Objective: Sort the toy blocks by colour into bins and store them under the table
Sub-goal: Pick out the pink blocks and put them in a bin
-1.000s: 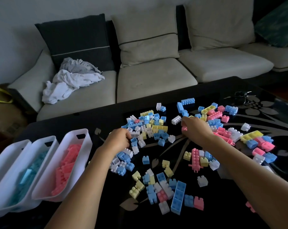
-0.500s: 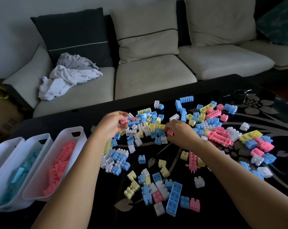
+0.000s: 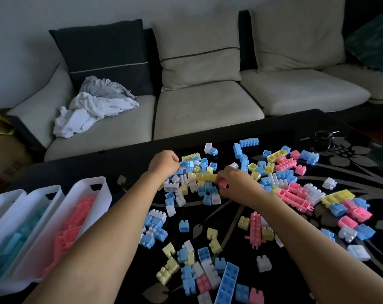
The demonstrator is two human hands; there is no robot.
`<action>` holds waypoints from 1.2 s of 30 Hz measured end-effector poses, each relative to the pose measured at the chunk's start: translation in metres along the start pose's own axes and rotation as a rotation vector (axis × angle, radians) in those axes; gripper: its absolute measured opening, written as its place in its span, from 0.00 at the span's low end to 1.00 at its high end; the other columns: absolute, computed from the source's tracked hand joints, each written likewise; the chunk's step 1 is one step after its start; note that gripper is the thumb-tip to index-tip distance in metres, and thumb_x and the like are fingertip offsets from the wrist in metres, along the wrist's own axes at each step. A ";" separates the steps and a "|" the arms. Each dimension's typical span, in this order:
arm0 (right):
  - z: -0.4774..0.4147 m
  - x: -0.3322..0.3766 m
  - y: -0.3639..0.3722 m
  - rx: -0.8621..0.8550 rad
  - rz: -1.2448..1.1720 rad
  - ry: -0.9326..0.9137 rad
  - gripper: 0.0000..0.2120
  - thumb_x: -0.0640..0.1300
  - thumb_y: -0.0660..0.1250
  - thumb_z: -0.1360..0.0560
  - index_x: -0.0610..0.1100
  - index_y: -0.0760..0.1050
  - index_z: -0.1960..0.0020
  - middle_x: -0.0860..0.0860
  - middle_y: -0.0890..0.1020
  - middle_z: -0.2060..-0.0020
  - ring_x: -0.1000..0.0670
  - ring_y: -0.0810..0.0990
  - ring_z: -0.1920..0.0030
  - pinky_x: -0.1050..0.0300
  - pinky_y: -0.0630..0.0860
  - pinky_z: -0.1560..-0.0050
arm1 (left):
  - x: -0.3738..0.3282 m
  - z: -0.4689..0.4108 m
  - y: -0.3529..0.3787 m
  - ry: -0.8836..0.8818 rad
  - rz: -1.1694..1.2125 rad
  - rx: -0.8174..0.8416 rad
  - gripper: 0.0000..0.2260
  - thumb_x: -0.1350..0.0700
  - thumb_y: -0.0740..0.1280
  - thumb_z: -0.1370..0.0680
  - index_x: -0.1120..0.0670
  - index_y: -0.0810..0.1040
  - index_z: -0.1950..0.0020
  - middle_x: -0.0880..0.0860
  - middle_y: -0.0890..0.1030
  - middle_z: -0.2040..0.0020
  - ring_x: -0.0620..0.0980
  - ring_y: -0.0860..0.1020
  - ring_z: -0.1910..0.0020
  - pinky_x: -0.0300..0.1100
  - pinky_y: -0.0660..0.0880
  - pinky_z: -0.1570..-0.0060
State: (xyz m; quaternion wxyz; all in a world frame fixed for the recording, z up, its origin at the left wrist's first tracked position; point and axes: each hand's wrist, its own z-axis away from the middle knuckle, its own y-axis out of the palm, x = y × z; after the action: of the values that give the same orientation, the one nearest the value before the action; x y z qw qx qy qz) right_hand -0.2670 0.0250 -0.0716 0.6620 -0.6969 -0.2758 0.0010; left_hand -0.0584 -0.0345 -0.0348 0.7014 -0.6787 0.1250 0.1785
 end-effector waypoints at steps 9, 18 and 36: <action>-0.015 -0.007 0.000 0.005 -0.033 -0.026 0.12 0.40 0.58 0.25 0.45 0.78 0.47 0.49 0.76 0.48 0.50 0.77 0.52 0.58 0.76 0.55 | -0.004 -0.007 0.001 0.076 -0.176 0.181 0.09 0.57 0.64 0.21 0.55 0.80 0.43 0.53 0.81 0.46 0.50 0.79 0.50 0.44 0.76 0.49; -0.014 -0.005 -0.014 -0.309 -0.325 0.052 0.10 0.39 0.62 0.23 0.45 0.78 0.44 0.51 0.81 0.51 0.53 0.81 0.57 0.64 0.78 0.58 | -0.002 0.012 0.001 0.037 -0.127 0.237 0.11 0.53 0.62 0.22 0.59 0.79 0.55 0.54 0.76 0.61 0.50 0.73 0.64 0.43 0.69 0.63; -0.020 0.073 -0.059 0.079 -0.432 0.023 0.08 0.49 0.67 0.25 0.45 0.78 0.52 0.50 0.82 0.62 0.55 0.80 0.62 0.63 0.78 0.58 | 0.099 0.107 -0.093 -0.121 0.050 -0.152 0.12 0.57 0.57 0.19 0.54 0.75 0.59 0.53 0.75 0.63 0.52 0.72 0.61 0.41 0.65 0.63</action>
State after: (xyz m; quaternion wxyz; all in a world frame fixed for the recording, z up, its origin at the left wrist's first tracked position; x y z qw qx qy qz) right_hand -0.2205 0.0330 0.0123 0.6767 -0.5951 -0.4110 -0.1377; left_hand 0.0634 0.0792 0.0136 0.6495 -0.7146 0.0853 0.2455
